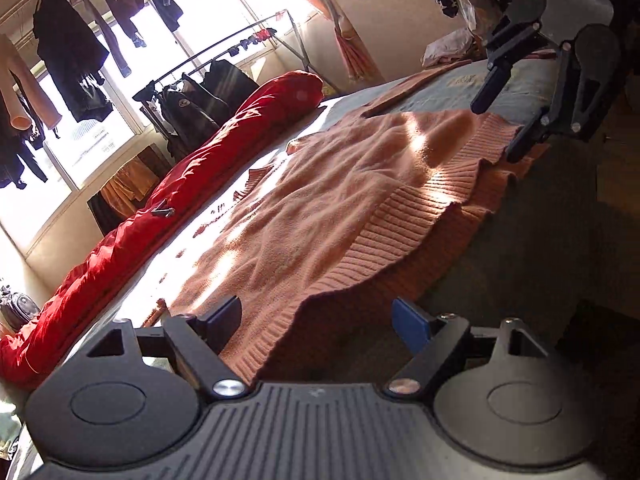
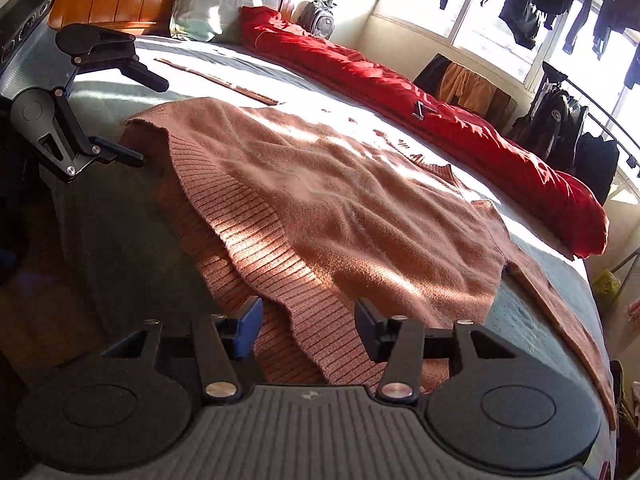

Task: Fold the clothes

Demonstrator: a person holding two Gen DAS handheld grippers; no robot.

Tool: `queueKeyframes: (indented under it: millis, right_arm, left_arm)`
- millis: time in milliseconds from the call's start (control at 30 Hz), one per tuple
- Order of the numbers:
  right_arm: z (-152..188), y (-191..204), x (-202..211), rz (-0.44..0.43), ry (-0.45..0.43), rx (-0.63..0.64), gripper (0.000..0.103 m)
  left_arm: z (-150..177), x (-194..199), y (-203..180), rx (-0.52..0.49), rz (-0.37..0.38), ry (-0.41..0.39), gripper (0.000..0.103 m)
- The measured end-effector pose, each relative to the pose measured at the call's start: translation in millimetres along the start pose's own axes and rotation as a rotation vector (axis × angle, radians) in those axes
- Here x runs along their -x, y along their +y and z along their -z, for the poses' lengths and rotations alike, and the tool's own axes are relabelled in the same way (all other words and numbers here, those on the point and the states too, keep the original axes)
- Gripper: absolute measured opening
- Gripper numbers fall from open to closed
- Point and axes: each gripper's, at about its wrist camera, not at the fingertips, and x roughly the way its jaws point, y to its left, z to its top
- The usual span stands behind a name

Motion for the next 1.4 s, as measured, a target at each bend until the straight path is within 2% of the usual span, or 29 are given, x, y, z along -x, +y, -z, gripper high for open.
queueKeyframes:
  millis: [67,267,433,600,733,800,900,933,967,1067,1167,1333,1400]
  right_arm:
    - [-1.3,14.9,-6.0,0.0,-0.015,0.068,0.072]
    - [-7.6,49.7,-38.5,-0.007,-0.039,0.207,0.074]
    - [-11.1,62.6,-51.1,0.071,-0.053,0.325,0.074]
    - [-11.2,48.9,-45.4,0.143,-0.037,0.319,0.074]
    - [-12.1,44.8,-47.2,0.132,-0.05,0.251,0.073]
    - [-16.9,47.6,-46.6,0.118,-0.077,0.235,0.066]
    - [-25.8,43.5,-43.1,0.075,-0.112,0.188,0.033]
    - [-28.2,40.9,-41.3,0.065,-0.122,0.174,0.014]
    - [-30.6,37.2,-38.1,0.06,-0.134,0.155,0.011]
    - [-37.5,23.8,-26.2,0.058,-0.173,0.09,0.01]
    - [-43.2,10.1,-15.4,0.06,-0.199,0.036,0.01]
    - [-47.6,-6.7,-4.2,0.131,-0.235,0.009,0.01]
    - [-46.2,-15.5,-3.2,0.131,-0.226,-0.017,0.01]
  left_arm:
    - [-0.1,-1.1,-3.6,0.003,0.01,0.0,0.083]
    - [-1.3,1.6,-9.1,0.011,0.036,-0.007,0.083]
    - [-1.2,2.4,-12.8,-0.001,0.05,-0.014,0.083]
    - [-4.4,-8.7,-16.4,0.004,0.071,-0.027,0.083]
    - [-11.5,-17.3,-25.1,-0.025,0.099,-0.045,0.083]
    - [-14.8,-19.7,-32.9,-0.066,0.096,-0.055,0.083]
    - [-18.1,-23.0,-42.0,-0.123,0.075,-0.068,0.083]
    - [-18.7,-24.4,-43.4,-0.131,0.056,-0.071,0.083]
    - [-19.3,-25.9,-43.7,-0.134,0.031,-0.073,0.083]
    - [-20.5,-30.3,-42.2,-0.127,-0.054,-0.072,0.083]
    - [-17.5,-34.0,-32.6,-0.092,-0.145,-0.036,0.083]
    - [4.9,-22.8,-6.8,-0.04,-0.271,0.076,0.085]
    - [12.1,-8.9,-0.9,-0.033,-0.305,0.097,0.085]
